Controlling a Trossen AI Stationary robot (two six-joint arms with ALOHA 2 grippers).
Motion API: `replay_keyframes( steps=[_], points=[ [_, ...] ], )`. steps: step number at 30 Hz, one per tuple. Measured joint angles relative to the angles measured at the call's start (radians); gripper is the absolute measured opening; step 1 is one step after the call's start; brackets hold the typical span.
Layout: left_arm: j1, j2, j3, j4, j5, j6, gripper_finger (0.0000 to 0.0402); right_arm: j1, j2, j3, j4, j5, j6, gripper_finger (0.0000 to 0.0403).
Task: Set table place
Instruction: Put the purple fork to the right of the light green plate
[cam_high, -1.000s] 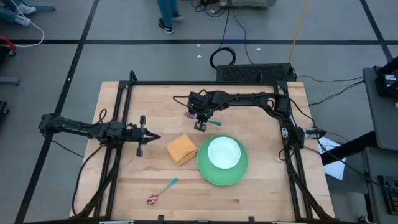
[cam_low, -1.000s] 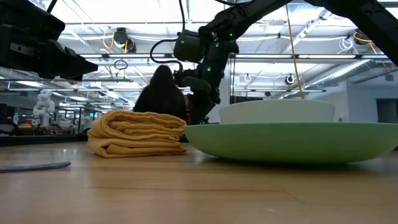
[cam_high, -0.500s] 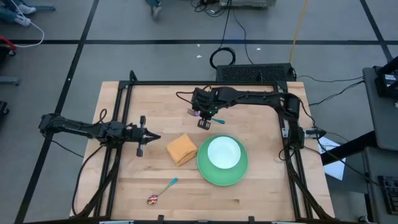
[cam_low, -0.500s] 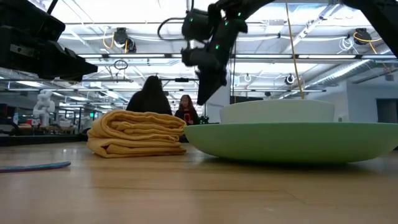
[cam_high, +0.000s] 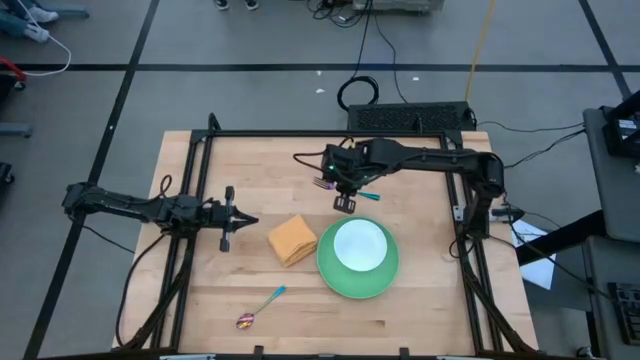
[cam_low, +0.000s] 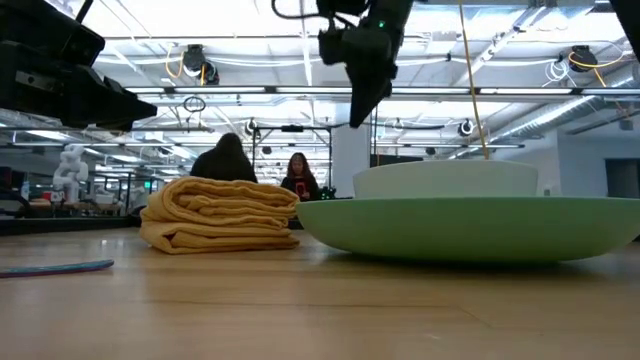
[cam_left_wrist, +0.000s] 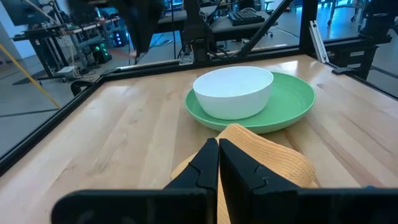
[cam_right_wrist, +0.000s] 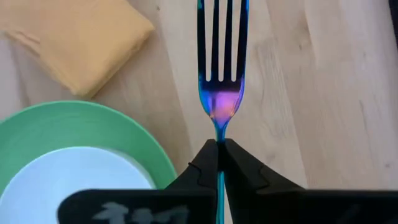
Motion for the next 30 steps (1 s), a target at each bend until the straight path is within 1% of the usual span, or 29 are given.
replay_keyframes(
  steps=[5,16,21,30],
  points=[
    [0.000,0.000,0.000,0.001,0.000,-0.002,0.0019,0.020,-0.025,0.000,0.002,-0.002,-0.011,0.0000],
    [0.000,0.000,0.000,0.001,0.000,-0.002,0.0019,0.024,-0.028,0.000,0.002,0.000,-0.012,0.0000],
    [0.000,0.000,0.000,-0.001,0.000,-0.003,0.0019,0.049,-0.052,0.000,-0.065,0.000,-0.019,0.0000],
    [0.000,0.000,0.000,-0.002,0.000,-0.007,0.0019,0.114,-0.137,0.000,-0.143,0.000,0.061,0.0000]
  ],
)
